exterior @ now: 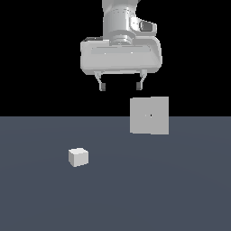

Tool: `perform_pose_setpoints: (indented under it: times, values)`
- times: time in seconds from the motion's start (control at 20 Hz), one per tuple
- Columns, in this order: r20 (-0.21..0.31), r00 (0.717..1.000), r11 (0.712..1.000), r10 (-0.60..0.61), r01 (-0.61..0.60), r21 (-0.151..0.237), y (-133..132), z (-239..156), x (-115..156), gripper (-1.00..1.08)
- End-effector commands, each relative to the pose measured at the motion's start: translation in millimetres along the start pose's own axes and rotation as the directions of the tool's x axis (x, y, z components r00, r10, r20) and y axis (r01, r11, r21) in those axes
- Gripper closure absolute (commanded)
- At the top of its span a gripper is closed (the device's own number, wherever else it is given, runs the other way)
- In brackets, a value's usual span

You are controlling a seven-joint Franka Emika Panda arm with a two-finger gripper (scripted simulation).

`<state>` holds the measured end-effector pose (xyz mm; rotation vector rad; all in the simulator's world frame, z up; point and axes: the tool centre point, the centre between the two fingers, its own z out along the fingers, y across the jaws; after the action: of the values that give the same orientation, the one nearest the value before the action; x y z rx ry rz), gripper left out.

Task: Plug the charger into the wall socket.

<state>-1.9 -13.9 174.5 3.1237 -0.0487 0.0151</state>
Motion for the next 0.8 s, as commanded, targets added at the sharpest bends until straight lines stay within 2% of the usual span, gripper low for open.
perform_pose_setpoints:
  times: [0.0, 0.4, 0.75]
  values:
    - [0.0, 1.0, 1.0, 0.0, 0.0, 0.0, 0.0, 0.0, 0.0, -0.92]
    - [-0.02, 0.999, 1.0, -0.03, 0.03, 0.007, -4.6, 4.7, -2.2, -0.92]
    - [-0.071, 0.992, 0.994, -0.103, 0.105, 0.022, -16.0, 16.6, -8.1, -0.92]
